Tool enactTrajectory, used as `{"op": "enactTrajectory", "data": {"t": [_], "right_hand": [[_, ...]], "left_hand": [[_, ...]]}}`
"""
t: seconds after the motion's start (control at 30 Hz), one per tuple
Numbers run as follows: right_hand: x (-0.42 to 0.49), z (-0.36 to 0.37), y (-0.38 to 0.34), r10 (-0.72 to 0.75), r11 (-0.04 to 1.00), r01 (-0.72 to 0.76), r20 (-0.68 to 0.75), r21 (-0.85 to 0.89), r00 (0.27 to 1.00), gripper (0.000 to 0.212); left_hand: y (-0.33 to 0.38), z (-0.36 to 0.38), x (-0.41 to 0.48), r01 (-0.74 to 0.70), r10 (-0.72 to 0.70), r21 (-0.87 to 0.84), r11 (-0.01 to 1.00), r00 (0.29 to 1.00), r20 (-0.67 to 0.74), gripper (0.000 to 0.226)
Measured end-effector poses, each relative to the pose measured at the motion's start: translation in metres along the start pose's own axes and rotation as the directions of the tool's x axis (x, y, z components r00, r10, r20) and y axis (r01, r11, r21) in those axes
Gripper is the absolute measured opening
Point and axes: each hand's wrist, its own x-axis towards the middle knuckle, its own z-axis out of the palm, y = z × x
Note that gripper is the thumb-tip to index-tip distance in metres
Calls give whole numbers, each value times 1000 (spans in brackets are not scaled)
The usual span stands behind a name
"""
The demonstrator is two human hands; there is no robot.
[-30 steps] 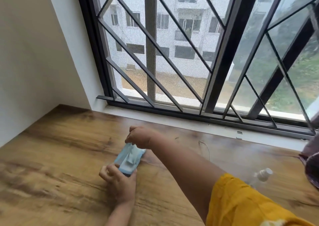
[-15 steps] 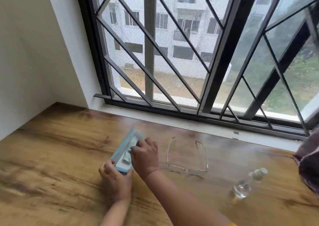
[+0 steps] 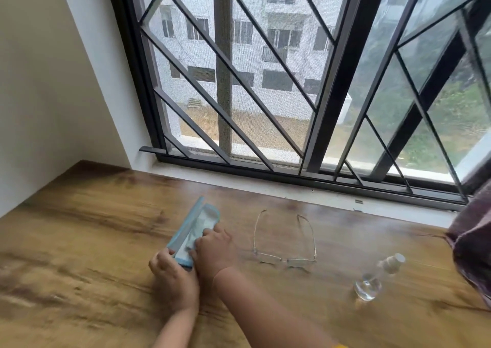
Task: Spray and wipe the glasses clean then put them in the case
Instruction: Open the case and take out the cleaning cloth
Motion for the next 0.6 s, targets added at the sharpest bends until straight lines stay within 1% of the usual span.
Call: {"op": "enactTrajectory", "data": {"t": [0.1,0.17,0.2,0.23,0.27,0.3,0.37,0.4,0.47,0.53,0.6], "right_hand": [[4,-2,-2,-22,1000,22,38,-13,999,30],[7,-1,-4,-40,997,40,2,-59,999,21],[6,-6,-7,-21,997,22,21,-80,1000,17],[5,-6,-7,4,996,-5,-4,-89,1000,16],[6,-3,-6,10,998,-14,-69,-56,998,17],[6,-2,-4,17,1000,-13,-140,28,990,18],[4,-6,1,159,956,-112,-156,272,975,25],[3,-9,4,234,919,-164,-160,359,959,26],[-3,-15,8,359,818,-221,-171,531,918,26],[-14,-23,14,452,692,-211,-186,691,872,24],[-28,-36,22,533,582,-185,-199,792,823,20]], "left_hand": [[2,-1,-1,-2,2,-10,1000,1000,4,47],[3,-1,-1,-11,11,-21,1000,1000,1,50],[4,-1,-2,-15,15,-29,999,1000,-2,52],[5,-2,-2,-16,16,-34,999,1000,-7,54],[6,-2,-3,-17,16,-37,999,1000,-10,57],[8,-3,-3,-17,16,-39,999,1000,-9,59],[9,-4,-4,-13,13,-37,999,1000,-2,63],[9,-4,-4,-10,10,-34,999,1000,6,65],[8,-4,-4,-24,25,-20,1000,999,22,69],[6,-3,-4,-28,28,-6,1000,999,27,70],[8,-4,-4,-23,24,-12,1000,1000,15,70]]}}
